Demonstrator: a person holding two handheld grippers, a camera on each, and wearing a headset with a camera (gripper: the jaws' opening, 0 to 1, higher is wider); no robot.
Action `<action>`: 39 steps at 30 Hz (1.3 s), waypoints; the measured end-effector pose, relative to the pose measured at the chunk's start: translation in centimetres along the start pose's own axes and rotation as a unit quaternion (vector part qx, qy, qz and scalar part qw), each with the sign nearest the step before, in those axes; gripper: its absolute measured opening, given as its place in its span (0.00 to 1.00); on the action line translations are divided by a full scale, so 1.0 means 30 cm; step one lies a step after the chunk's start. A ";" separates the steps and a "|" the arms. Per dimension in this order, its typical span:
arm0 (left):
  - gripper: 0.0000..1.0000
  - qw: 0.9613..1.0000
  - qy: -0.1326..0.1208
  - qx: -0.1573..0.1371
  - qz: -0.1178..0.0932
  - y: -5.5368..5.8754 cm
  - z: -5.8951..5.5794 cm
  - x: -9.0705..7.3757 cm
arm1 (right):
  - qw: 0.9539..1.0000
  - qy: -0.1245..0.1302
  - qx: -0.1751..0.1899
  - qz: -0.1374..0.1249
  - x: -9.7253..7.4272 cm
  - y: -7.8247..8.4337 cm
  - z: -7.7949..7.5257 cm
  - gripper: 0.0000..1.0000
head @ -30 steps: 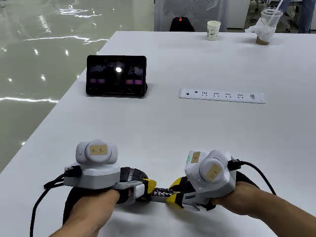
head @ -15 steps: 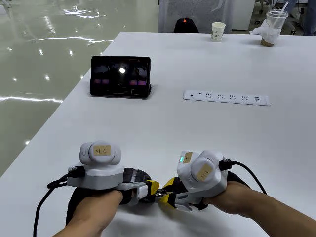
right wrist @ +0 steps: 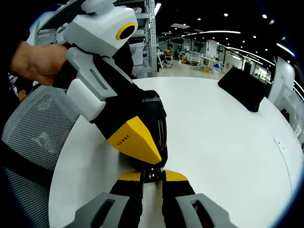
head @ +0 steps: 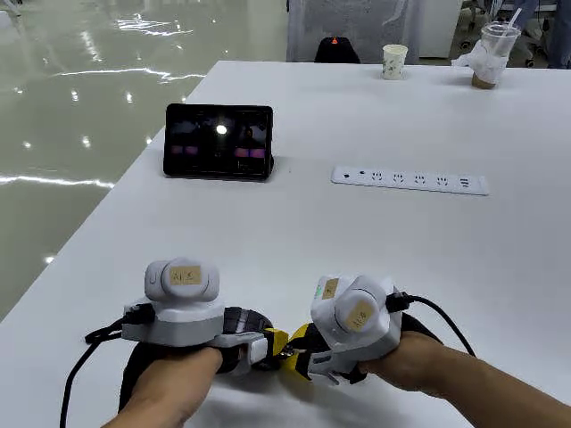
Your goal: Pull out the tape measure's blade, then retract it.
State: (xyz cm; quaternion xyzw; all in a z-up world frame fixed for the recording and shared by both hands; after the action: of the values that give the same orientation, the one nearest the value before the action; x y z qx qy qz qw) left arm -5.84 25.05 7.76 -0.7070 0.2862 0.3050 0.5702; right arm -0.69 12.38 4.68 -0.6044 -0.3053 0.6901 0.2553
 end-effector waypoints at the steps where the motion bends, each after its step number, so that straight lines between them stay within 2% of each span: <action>1: 0.60 1.000 -0.001 0.001 -0.001 0.000 -0.001 -0.001 | 1.000 0.000 0.000 0.000 0.000 0.000 0.000 0.12; 15: 0.61 1.000 -0.002 0.004 0.002 -0.004 0.001 0.004 | 0.999 0.009 -0.029 0.027 0.001 -0.013 0.007 0.13; 28: 0.62 1.000 -0.002 0.006 0.002 -0.003 -0.001 0.002 | 0.999 0.017 -0.021 0.023 -0.027 -0.018 0.009 0.14; 39: 0.60 1.000 -0.001 0.023 0.001 0.005 -0.002 -0.014 | 0.999 0.029 -0.011 0.020 -0.062 -0.012 0.021 0.19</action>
State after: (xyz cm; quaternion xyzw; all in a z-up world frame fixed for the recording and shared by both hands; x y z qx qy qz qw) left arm -6.22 24.98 8.00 -0.6931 0.2935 0.2998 0.5862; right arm -1.06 11.21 6.26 -0.6334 -0.2932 0.6735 0.2432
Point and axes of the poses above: the centre of the closed fingertips' face, and the gripper's own axes: x roughly forward along the fingers, z roughly to its left, y roughly out of its underside, the point moved 9 cm from there along -x, roughly backward along the fingers, and after that the axes turned 4 degrees about -y, right-handed, at the moved point
